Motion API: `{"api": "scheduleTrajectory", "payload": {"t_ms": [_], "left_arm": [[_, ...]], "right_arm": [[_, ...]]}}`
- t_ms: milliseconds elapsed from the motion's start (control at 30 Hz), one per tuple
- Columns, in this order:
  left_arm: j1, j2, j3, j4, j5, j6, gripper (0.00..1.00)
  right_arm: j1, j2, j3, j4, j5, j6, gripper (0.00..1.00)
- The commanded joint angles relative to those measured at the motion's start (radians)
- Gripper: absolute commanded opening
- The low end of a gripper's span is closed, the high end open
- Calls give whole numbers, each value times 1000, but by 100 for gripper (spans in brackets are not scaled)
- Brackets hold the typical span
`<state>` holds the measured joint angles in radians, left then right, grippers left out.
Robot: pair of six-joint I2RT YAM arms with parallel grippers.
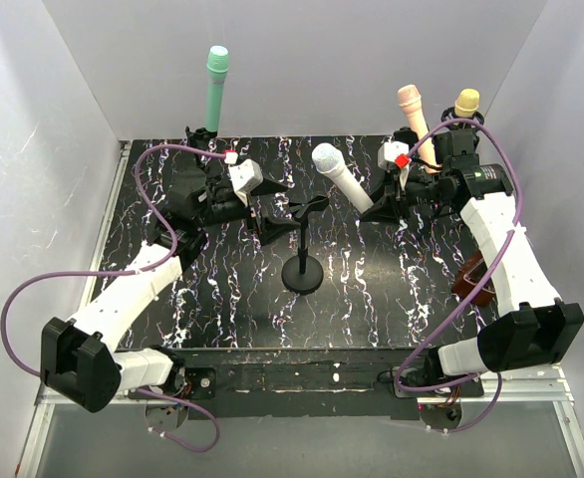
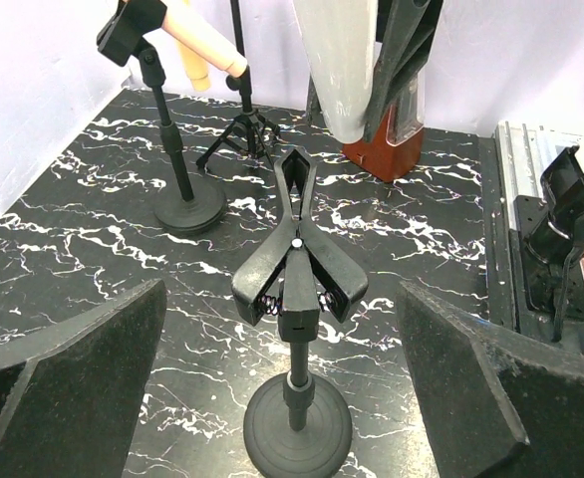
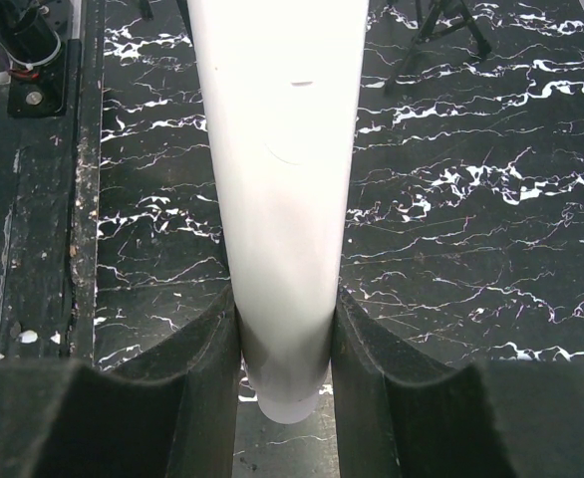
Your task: Attach the microphones to the stand
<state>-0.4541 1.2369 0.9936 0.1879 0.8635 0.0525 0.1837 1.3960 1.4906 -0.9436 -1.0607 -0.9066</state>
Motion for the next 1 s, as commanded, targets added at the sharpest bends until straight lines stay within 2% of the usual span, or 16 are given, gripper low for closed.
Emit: {"api": "scheduleTrajectory", "payload": {"t_ms": [0,500,800,967], "left_arm": [[3,-48,-4,-34,-35,-5,98],[3,-102,-13,-85,-119,24,98],[3,-85,-9,-64,-87,7,98],[3,-56,-18,11,-51,-23,98]], "right_arm": [[3,-31,16,-6,-32,-15,1],[2,-38,14,-6,-27,-28,1],[-6,-40,11,-4,-28,-34,1],[-7,-22,16,-7,-57,-34,1]]}}
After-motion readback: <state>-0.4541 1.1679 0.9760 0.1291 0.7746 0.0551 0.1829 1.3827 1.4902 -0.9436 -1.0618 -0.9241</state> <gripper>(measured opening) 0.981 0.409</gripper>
